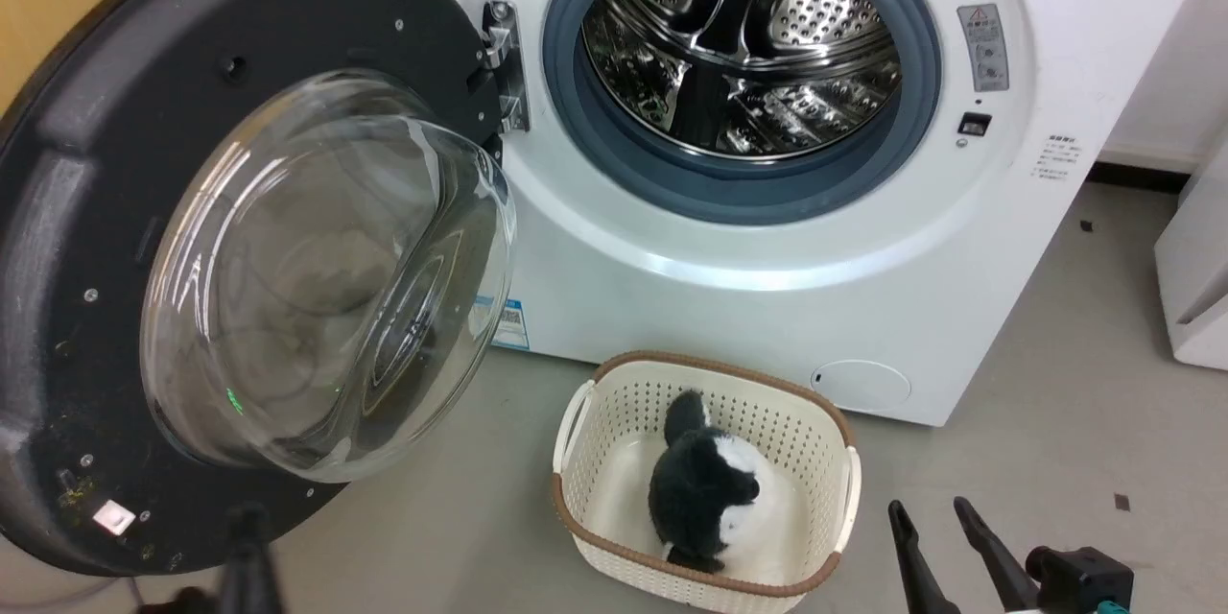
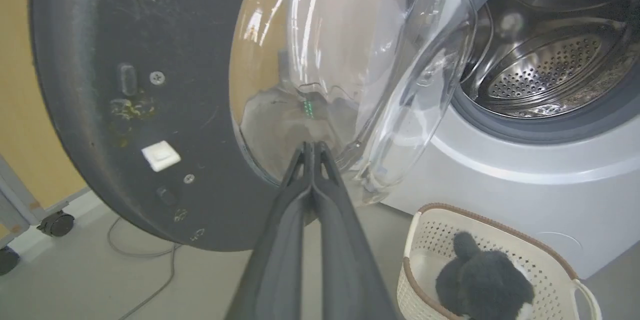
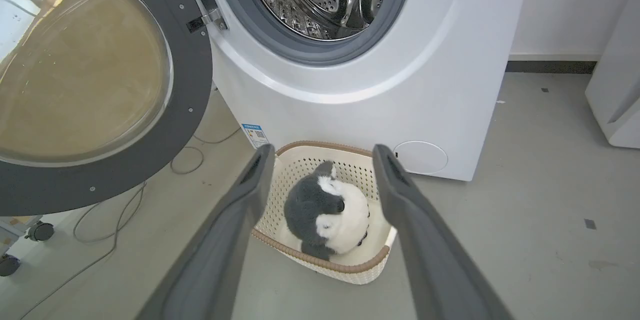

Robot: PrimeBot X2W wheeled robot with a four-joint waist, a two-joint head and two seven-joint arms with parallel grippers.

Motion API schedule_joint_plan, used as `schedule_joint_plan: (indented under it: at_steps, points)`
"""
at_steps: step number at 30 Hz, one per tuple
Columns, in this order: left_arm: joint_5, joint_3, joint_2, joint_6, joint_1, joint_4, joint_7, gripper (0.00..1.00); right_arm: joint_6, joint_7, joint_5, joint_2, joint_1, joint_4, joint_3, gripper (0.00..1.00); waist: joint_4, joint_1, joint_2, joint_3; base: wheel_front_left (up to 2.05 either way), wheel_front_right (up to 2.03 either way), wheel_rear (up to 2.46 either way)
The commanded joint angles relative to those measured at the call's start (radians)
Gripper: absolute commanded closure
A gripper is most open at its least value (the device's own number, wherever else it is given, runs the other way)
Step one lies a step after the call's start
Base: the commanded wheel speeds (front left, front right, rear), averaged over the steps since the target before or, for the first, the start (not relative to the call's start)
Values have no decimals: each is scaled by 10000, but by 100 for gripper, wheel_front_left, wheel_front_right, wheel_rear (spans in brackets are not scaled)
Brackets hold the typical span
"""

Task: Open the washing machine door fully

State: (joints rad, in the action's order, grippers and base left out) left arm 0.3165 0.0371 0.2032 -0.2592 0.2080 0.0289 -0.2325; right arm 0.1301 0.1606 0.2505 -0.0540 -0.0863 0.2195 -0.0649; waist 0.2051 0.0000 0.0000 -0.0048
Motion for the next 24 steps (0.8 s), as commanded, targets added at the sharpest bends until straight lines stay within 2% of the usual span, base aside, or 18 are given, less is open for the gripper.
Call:
schedule_joint_plan:
  at_steps: [1, 2, 3, 4, 5, 6, 15, 24]
  points:
    - [-86, 184, -28, 86, 87, 104, 86, 100, 6, 31, -119, 38, -69, -82, 56, 0, -12, 0, 0, -55, 0, 0, 0]
    - [-135, 341, -74, 123, 100, 148, 113, 100, 6, 24, -175, 38, -67, -127, 96, 0, -22, 0, 0, -83, 0, 0, 0]
    - [-175, 504, -128, 171, 103, 158, 136, 77, 6, 11, -224, 38, -59, -172, 128, 0, -42, 0, 0, -112, 0, 0, 0]
    - [-212, 656, -212, 187, 99, 156, 144, 45, 6, -9, -272, 38, -48, -210, 157, 0, -77, 0, 0, -145, 0, 0, 0]
    - [-290, 817, -272, 195, 83, 143, 150, 6, 6, -20, -332, 38, -41, -255, 191, 0, -106, 0, 0, -170, 0, 0, 0]
    - [-372, 953, -318, 201, 50, 139, 138, 0, 6, -25, -393, 38, -29, -309, 207, 0, -157, 0, 0, -206, 0, 0, 0]
    - [-980, 1824, -256, 480, -630, -91, 248, 0, 6, -136, -1198, 38, -56, -1070, 372, 0, -864, 0, 0, -369, 0, 0, 0]
    - [-1125, 2137, -104, 734, -1291, -1020, 434, 0, 6, -438, -1782, 38, -296, -1609, 643, 0, -1802, 0, 0, -497, 0, 0, 0]
